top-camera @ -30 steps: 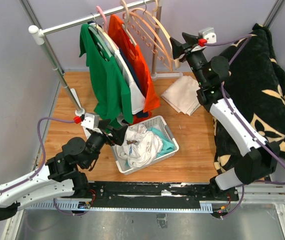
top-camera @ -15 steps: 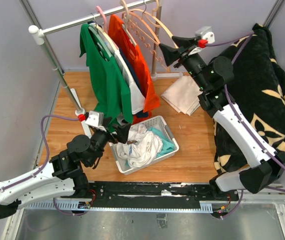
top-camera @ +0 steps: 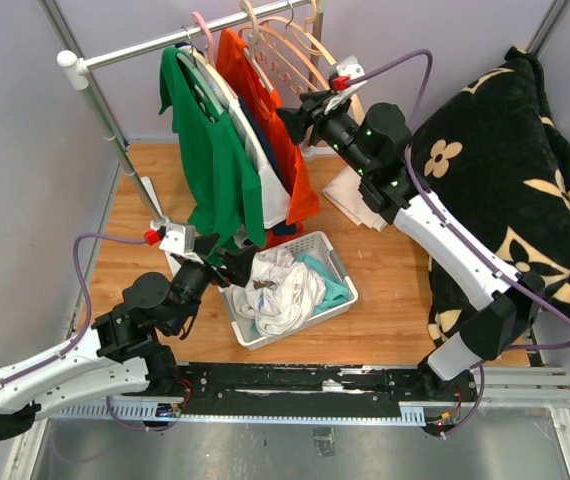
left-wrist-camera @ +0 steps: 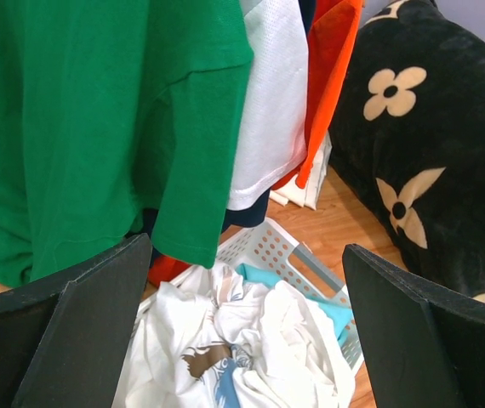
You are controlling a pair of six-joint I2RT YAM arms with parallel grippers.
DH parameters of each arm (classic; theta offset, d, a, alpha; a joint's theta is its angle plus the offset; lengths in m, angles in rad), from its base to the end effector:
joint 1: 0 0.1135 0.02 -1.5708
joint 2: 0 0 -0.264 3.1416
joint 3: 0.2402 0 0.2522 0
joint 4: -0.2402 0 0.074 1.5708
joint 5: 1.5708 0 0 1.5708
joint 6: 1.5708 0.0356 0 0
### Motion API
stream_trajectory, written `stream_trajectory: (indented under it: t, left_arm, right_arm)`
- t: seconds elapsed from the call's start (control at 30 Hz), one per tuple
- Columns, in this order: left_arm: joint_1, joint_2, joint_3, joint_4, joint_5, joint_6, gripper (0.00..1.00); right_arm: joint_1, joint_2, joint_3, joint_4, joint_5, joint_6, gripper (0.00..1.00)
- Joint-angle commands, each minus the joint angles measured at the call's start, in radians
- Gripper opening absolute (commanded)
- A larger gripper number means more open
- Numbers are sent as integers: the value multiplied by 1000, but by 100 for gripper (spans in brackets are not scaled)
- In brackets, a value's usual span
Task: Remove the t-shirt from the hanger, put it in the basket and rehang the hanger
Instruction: Pick up the hanger from the clothesline.
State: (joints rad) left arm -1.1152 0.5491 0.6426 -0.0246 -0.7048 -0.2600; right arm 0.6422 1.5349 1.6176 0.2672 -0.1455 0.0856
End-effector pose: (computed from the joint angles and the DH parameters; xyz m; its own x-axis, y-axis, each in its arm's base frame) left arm 0.0797 -0.1102 0.3409 -0.0735 -0.2951 -0.9526 0.3940 0.8689 -0.2996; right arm 0.2790 0.2151 0.4948 0.2135 0.2653 -0.9402 -0.7226 0.6906 0.0308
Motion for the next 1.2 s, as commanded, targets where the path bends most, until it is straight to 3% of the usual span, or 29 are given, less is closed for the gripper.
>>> stream_trajectory:
  t: [0.0,0.47,0.8,1.17]
  left_arm:
    - [-5,-14,-7,5,-26,-12,100]
    - [-3,-37,-19,-5,-38,-16,100]
    - [-4,-44,-18,-11,-41,-14,100]
    - [-4,-44,-18,-10,-41,-9,100]
  right_arm:
    - [30,46,70,-29,46,11,57]
    - [111,160,209,-155,251,-76,51]
    - [112,191,234,-179,270,-67,46]
    - [113,195,228,-169,290,-57,24]
